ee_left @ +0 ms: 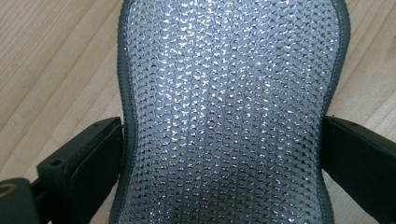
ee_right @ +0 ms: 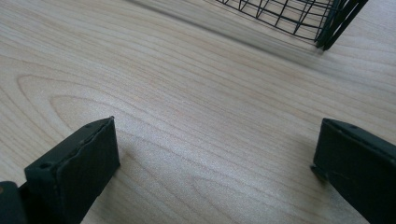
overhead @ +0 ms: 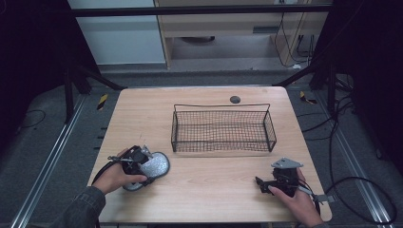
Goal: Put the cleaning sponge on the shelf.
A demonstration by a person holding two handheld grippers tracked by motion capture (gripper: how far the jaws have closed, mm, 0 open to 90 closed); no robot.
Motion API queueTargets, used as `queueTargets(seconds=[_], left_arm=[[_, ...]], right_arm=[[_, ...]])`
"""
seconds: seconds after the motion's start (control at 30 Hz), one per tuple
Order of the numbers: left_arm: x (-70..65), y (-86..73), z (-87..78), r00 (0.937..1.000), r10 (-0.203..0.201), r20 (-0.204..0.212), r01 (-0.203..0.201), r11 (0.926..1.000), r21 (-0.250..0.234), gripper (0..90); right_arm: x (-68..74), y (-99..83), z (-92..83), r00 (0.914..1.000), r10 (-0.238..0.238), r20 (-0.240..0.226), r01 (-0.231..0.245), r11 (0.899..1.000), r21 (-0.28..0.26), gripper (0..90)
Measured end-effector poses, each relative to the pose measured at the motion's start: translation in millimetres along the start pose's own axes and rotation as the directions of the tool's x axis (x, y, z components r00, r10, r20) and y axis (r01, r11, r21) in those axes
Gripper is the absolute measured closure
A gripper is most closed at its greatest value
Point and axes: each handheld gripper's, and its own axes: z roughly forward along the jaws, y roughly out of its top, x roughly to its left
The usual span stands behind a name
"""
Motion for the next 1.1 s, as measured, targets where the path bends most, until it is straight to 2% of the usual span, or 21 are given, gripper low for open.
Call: queueTargets(seconds=[0.07, 0.2, 0.3, 0.47, 0.5, 0.6, 0.67, 1.1], left_arm=[[1.4, -0.8, 0.5, 0.9998, -0.013, 0.013, 0.013, 0.9999, -0.003, 1.3], [2.1, -0.9, -1.9, 0.9999, 0.000, 0.014, 0.000, 1.0000, -0.002, 5.5], [0.5, -0.2, -3.8, 0.9998, 0.017, -0.008, -0.017, 0.9999, -0.003, 7.1], [-1.7, 2.2, -10.1, 0.9993, 0.023, -0.028, -0.024, 0.9993, -0.027, 7.7], [-3.0, 4.0, -13.8, 0.9987, 0.041, -0.032, -0.042, 0.9987, -0.029, 7.7], [-4.7, 5.7, -17.8, 0.9980, 0.052, -0.035, -0.053, 0.9977, -0.043, 7.8], [-7.2, 7.5, -22.9, 0.9958, 0.078, -0.047, -0.080, 0.9959, -0.042, 8.2], [-16.6, 9.2, -35.6, 0.9894, 0.124, -0.075, -0.128, 0.9908, -0.045, 9.9]], right_arm=[[0.0, 0.0, 0.0, 1.0000, 0.000, 0.000, 0.000, 1.000, 0.000, 0.3], [0.0, 0.0, 0.0, 1.0000, 0.000, 0.000, 0.000, 1.000, 0.000, 0.3], [0.0, 0.0, 0.0, 1.0000, 0.000, 0.000, 0.000, 1.000, 0.000, 0.3], [0.0, 0.0, 0.0, 1.0000, 0.000, 0.000, 0.000, 1.000, 0.000, 0.3], [0.0, 0.0, 0.0, 1.0000, 0.000, 0.000, 0.000, 1.000, 0.000, 0.3], [0.0, 0.0, 0.0, 1.0000, 0.001, 0.000, -0.001, 1.000, 0.000, 0.3], [0.0, 0.0, 0.0, 1.0000, 0.000, 0.000, 0.000, 1.000, 0.000, 0.3], [0.0, 0.0, 0.0, 1.0000, 0.000, 0.000, 0.000, 1.000, 0.000, 0.3]])
